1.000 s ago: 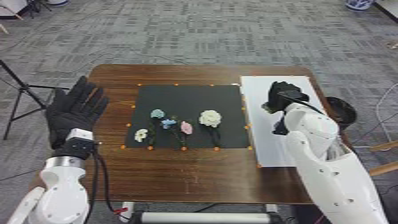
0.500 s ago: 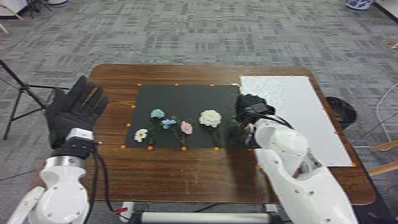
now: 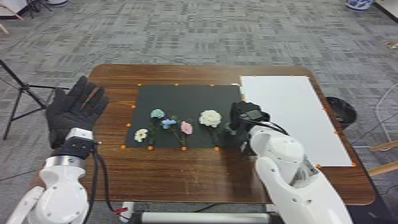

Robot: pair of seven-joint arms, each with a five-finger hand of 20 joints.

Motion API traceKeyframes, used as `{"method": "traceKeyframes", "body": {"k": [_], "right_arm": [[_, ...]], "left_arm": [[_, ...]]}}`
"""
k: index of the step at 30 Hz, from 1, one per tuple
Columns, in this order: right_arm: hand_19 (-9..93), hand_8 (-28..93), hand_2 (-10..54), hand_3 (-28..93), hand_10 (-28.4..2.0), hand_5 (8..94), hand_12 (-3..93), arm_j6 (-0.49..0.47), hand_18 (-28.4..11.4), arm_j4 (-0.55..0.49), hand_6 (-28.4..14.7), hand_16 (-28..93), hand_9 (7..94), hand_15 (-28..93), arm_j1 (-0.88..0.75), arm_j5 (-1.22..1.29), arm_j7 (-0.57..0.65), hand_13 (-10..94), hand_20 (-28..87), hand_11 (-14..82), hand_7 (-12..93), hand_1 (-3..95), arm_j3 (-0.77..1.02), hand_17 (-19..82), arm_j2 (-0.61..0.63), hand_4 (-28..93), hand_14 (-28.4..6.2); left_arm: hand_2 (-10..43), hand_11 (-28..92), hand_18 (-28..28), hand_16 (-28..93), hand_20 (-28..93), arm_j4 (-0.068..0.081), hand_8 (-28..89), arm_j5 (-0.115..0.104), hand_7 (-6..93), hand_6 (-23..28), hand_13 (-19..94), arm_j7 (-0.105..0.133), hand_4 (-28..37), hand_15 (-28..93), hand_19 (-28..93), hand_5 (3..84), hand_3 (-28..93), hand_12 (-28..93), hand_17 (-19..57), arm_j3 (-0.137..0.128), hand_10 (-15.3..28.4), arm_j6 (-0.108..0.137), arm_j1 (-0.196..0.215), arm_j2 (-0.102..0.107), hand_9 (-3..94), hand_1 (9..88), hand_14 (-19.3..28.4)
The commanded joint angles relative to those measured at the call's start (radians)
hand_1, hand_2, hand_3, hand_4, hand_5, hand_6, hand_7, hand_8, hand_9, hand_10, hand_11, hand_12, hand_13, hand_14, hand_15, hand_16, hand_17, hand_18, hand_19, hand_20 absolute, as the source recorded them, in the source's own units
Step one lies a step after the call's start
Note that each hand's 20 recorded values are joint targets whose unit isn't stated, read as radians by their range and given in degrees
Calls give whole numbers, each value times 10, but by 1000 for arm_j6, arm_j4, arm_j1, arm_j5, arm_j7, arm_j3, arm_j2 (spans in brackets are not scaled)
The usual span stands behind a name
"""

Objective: Arrange flowers

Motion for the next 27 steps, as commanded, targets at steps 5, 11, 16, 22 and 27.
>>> {"method": "traceKeyframes", "body": {"k": [5,11,16,22,27], "right_arm": [[841,-22,-95,703,-120,682,481,-19,-217,-67,-25,364,723,721,-25,-10,17,703,330,372,195,480,6,398,11,-237,-90],[838,-113,-95,724,-140,654,375,-8,-223,-132,-29,365,694,721,-57,66,47,694,330,444,165,417,62,389,-11,-237,-97],[777,-102,-23,694,-164,622,283,301,-212,-127,-50,328,676,656,-115,203,-117,667,295,346,136,292,172,360,-32,-200,-109],[511,-105,66,765,-172,488,165,325,-162,-86,-49,159,508,304,-116,355,-297,434,125,112,130,247,330,247,-60,-229,-147],[380,-93,90,765,-173,410,147,295,-149,-95,-49,135,407,193,-131,674,-326,301,96,57,99,168,432,167,-117,-241,-155]], "left_arm": [[186,189,140,-48,77,13,-111,17,145,71,273,-40,-283,267,356,404,696,66,-61,8,137,-35,-11,10,319,261,149],[175,189,140,-49,76,17,-112,15,143,72,269,-35,-283,265,354,403,697,65,-61,9,137,-32,-15,13,317,258,149],[172,181,140,-55,75,25,-112,14,137,72,268,-29,-283,242,350,404,680,61,-60,8,136,-44,-17,10,319,258,142],[179,157,123,-68,64,9,-113,67,112,62,250,-42,-283,156,328,405,655,38,-48,-31,129,-43,37,-21,335,256,102],[178,151,120,-70,63,1,-111,63,106,60,234,-24,-283,137,324,399,649,35,-48,-65,126,-23,75,-22,326,257,91]]}}
